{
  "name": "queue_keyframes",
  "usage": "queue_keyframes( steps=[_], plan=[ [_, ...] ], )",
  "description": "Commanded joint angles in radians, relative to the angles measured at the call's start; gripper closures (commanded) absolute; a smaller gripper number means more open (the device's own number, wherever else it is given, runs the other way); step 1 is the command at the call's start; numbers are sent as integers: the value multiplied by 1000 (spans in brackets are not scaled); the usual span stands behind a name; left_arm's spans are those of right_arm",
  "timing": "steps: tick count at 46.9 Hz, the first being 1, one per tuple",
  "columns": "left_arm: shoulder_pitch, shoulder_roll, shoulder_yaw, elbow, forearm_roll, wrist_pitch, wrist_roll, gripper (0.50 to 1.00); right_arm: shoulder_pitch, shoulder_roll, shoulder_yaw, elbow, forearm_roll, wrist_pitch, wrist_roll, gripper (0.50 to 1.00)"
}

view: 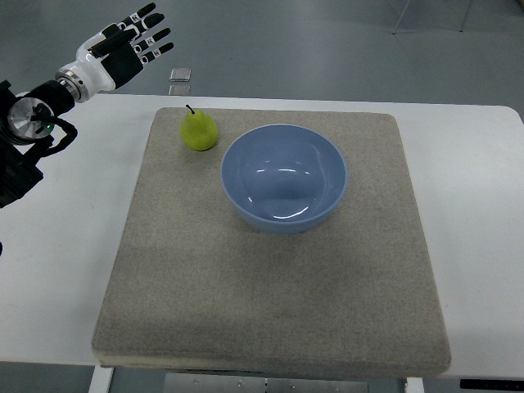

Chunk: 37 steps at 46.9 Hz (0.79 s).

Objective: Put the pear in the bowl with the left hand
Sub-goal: 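Move the open left hand toward the green pear beside the bowl, then lower the left hand around the green pear and close the fingers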

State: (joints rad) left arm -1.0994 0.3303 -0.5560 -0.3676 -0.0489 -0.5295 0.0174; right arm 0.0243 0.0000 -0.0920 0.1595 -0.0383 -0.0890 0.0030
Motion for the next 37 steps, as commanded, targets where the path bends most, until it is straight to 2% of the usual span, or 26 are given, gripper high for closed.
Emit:
queue_keyframes(
  steps=[1, 16, 28, 37],
  plan=[
    [-19, 0, -2, -5, 194, 0, -2, 506, 0, 0, 0, 0, 0, 0, 0, 574],
    [-59, -4, 2, -57, 788, -3, -82, 506, 0, 0, 0, 0, 0, 0, 0, 576],
    [-88, -7, 4, -71, 1236, 8, -211, 506, 0, 0, 0, 0, 0, 0, 0, 576],
    [-92, -31, 4, -73, 1458, 11, -223, 506, 0, 0, 0, 0, 0, 0, 0, 576]
  ],
)
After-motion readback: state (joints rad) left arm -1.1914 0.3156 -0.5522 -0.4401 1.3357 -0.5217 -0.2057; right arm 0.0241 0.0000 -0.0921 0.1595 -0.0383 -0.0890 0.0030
